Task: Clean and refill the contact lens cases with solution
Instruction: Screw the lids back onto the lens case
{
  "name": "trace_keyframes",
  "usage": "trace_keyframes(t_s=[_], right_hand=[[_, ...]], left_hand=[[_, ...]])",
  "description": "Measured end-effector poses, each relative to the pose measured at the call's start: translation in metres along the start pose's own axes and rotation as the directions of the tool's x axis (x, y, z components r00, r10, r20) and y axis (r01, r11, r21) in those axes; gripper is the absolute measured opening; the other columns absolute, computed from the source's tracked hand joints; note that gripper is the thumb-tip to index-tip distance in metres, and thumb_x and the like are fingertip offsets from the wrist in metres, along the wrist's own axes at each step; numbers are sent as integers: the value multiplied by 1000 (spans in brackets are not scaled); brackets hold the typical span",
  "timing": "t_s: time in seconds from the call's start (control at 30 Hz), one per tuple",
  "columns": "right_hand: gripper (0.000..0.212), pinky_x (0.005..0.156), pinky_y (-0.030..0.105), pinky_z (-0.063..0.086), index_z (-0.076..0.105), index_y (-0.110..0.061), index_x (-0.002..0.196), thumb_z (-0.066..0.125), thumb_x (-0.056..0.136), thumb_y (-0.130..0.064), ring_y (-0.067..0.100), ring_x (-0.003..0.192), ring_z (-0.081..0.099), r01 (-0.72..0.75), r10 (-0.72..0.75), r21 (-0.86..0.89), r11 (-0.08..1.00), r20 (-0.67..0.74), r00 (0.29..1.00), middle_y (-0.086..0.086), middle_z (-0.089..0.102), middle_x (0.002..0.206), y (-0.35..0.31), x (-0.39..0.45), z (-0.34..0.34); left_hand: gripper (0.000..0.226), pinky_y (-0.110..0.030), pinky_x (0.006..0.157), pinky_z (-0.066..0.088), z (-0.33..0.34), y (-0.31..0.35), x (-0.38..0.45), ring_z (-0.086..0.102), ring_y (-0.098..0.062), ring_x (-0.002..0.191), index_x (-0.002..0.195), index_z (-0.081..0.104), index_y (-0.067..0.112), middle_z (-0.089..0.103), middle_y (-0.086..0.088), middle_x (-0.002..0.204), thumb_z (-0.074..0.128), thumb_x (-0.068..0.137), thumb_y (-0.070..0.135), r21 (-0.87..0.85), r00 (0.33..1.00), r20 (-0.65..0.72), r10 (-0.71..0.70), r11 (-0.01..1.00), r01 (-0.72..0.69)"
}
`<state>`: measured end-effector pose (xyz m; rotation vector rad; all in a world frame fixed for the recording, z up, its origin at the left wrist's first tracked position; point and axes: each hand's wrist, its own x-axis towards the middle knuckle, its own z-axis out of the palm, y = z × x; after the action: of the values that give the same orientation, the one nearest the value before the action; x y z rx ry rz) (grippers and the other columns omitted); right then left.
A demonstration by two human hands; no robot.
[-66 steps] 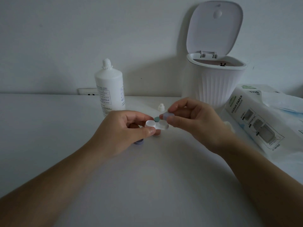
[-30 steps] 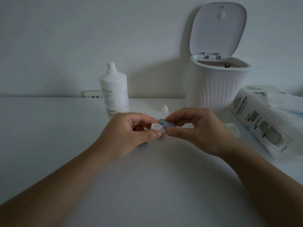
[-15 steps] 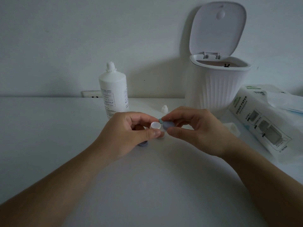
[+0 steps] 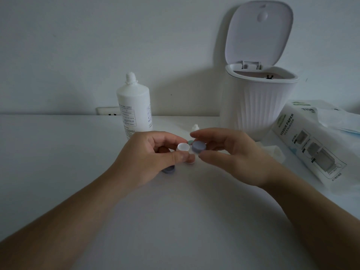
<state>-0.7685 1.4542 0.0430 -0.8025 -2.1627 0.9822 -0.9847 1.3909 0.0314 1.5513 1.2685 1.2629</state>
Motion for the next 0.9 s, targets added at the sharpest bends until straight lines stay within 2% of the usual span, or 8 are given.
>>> trace_keyframes(t_s=[0.07, 0.17, 0.27, 0.37, 0.47, 0.63, 0.8, 0.9], right_hand=[[28, 87, 30, 58, 72, -35, 109, 71, 81, -29, 11, 89, 72, 3, -3, 21, 1000, -11, 1000, -12, 76, 97, -1, -1, -1], [20, 75, 34, 57, 71, -26, 95, 81, 79, -31, 16, 78, 70, 12, -11, 24, 1000, -49, 999, -7, 74, 86, 0, -1, 2], [39, 70, 38, 57, 65, -24, 91, 85, 68, -48, 24, 77, 69, -16, 16, 6, 1000, -72, 997, -5, 71, 83, 0, 0, 4], [43, 79, 36, 60, 67, -32, 107, 83, 71, -50, 11, 84, 70, -22, 22, -8, 1000, 12, 1000, -12, 72, 95, 1, 0, 2], [41, 89, 37, 57, 71, -36, 111, 74, 72, -47, 14, 94, 71, -17, 16, 75, 997, 13, 1000, -8, 74, 101, 1, 0, 1], [38, 72, 31, 58, 65, -25, 92, 79, 67, -51, 11, 78, 68, -26, 25, 59, 998, 13, 1000, -5, 71, 88, -1, 0, 1], [50, 87, 43, 58, 65, -32, 115, 76, 69, -48, 21, 93, 71, -29, 21, 138, 990, 57, 998, -3, 73, 103, -1, -1, 0], [38, 89, 40, 57, 72, -30, 105, 75, 69, -42, 20, 94, 73, -21, 13, 189, 982, 47, 999, 1, 75, 100, -1, -1, 0]], left_hand=[[18, -49, 69, 60, 0, 0, -1, 65, -44, 72, 101, 79, 16, 80, -5, 89, 81, 83, 16, -6, 1000, 26, -4, 1000, 4], [22, -29, 61, 56, 0, 1, -2, 61, -26, 66, 95, 80, 25, 79, -2, 82, 82, 73, 28, -13, 1000, 20, 14, 1000, -14], [23, -48, 67, 60, 1, 0, -1, 60, -28, 68, 93, 81, 31, 77, -8, 78, 88, 71, 32, 6, 1000, 5, 16, 1000, -16], [29, -61, 71, 57, 1, 1, -1, 60, -35, 67, 94, 81, 28, 74, -18, 79, 90, 67, 37, 7, 1000, -8, 17, 1000, -17], [31, -59, 70, 58, -1, 2, -2, 61, -44, 67, 95, 81, 28, 77, -8, 80, 89, 68, 41, 10, 1000, 7, 29, 1000, -29], [35, -56, 72, 59, 1, 0, -2, 63, -30, 71, 96, 81, 31, 75, -16, 84, 88, 65, 46, -1, 1000, 17, 26, 1000, -26], [28, -32, 64, 60, -3, 1, -3, 67, -20, 66, 96, 80, 29, 78, -1, 80, 87, 71, 40, 6, 999, 31, 31, 1000, -31], [27, -38, 64, 60, -2, 1, -3, 64, -25, 67, 95, 80, 28, 79, -6, 83, 90, 71, 36, -16, 999, 36, 20, 1000, -20]])
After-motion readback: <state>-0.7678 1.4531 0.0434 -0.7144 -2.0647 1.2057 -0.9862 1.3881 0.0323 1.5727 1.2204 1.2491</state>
